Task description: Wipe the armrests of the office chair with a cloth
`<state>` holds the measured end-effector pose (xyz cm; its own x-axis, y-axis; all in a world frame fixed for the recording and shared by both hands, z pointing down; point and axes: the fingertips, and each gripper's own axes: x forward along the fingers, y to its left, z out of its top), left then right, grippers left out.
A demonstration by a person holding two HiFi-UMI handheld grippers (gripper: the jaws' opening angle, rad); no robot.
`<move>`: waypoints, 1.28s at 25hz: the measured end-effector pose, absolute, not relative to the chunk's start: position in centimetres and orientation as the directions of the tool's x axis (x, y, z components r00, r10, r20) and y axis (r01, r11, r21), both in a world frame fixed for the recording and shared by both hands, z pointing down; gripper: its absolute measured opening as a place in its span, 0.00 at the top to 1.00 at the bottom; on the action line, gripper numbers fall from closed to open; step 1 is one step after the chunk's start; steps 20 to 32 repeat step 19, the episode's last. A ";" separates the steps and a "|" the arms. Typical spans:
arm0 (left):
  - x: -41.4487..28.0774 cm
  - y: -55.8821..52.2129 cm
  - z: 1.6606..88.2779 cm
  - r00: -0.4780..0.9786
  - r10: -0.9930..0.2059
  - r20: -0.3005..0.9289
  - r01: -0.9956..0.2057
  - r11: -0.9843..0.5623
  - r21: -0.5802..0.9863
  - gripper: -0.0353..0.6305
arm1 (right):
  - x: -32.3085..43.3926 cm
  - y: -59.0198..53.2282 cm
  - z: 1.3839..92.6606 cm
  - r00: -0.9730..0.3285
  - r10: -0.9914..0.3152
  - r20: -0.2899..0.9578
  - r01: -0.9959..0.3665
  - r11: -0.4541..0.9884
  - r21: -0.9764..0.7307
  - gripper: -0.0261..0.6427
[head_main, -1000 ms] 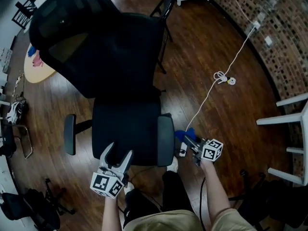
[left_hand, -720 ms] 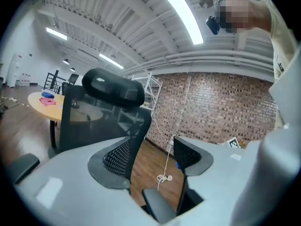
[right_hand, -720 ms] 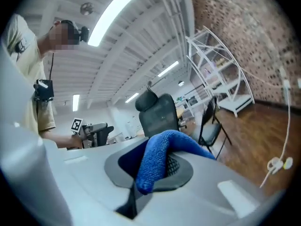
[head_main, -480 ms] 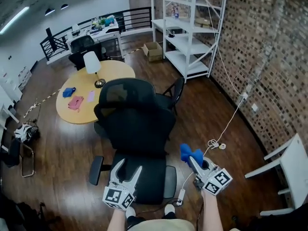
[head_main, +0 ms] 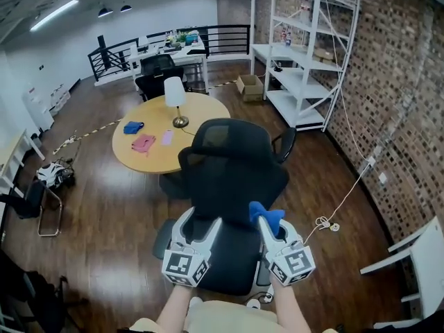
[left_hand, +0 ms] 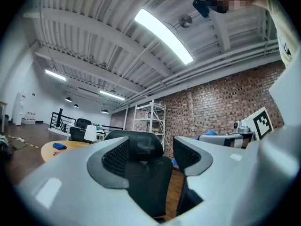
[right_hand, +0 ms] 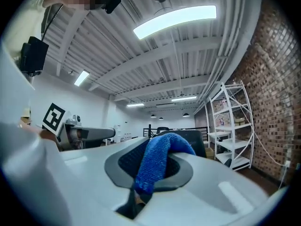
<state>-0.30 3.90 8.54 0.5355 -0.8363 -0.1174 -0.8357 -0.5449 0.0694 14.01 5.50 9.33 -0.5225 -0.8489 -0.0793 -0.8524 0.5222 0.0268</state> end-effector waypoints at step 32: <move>-4.7 1.3 9.8 0.548 -0.832 -0.089 -0.830 -0.554 0.068 0.54 | 11.0 3.2 9.0 -0.516 -0.853 -0.071 -0.856 0.516 0.033 0.94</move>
